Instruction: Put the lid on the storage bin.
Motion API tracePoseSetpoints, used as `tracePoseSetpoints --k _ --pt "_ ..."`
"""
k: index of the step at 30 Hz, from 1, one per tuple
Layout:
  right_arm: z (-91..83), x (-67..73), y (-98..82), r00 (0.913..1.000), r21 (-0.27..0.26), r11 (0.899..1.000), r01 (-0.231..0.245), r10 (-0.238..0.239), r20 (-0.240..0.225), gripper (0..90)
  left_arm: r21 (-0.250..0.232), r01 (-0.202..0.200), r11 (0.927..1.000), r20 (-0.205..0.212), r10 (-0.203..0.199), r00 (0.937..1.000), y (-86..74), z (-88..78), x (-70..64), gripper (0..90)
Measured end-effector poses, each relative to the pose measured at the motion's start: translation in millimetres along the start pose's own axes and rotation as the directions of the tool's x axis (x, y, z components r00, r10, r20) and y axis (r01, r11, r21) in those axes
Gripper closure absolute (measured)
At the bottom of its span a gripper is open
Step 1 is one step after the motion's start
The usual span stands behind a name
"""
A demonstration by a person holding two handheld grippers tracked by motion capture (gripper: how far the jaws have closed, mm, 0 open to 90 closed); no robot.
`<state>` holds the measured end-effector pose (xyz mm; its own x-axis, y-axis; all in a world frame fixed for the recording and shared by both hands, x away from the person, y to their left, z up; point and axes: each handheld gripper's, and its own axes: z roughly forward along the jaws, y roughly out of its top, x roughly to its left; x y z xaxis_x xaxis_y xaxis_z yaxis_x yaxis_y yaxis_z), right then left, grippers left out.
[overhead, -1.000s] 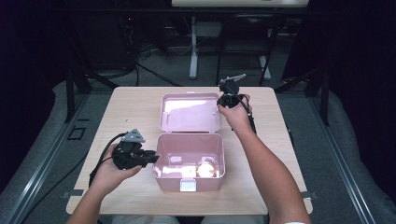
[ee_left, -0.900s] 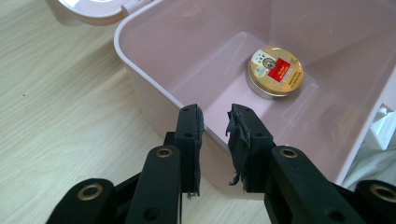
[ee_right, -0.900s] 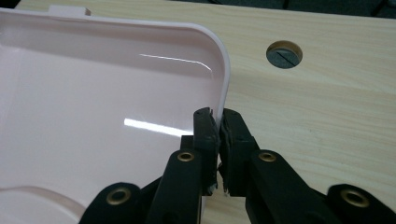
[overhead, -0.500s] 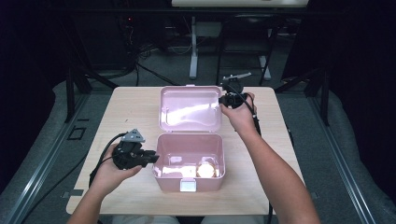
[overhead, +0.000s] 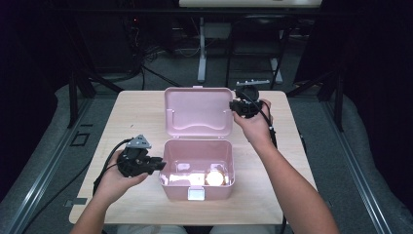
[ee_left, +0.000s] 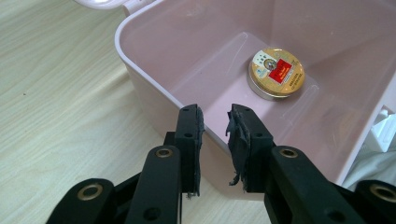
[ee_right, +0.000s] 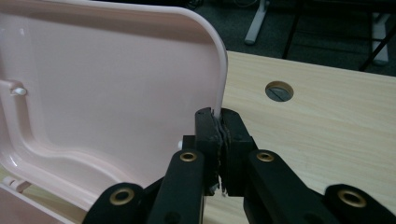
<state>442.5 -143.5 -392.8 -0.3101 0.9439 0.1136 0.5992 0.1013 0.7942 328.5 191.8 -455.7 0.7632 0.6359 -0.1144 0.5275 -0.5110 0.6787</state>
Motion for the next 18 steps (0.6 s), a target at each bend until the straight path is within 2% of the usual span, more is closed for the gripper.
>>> tracePoseSetpoints --k 10,18 --pt "-14.4 4.4 -12.2 0.9997 -0.084 0.996 0.024 -0.024 0.002 87.1 0.007 -0.002 1.0000 -0.002 0.002 1.0000 0.7 -0.4 0.2 73.5" --pt "-18.7 4.4 -16.6 0.9995 -0.112 0.993 0.031 -0.031 -0.006 87.2 0.011 -0.010 0.9999 -0.013 0.010 0.9999 2.8 -0.7 0.1 74.1"
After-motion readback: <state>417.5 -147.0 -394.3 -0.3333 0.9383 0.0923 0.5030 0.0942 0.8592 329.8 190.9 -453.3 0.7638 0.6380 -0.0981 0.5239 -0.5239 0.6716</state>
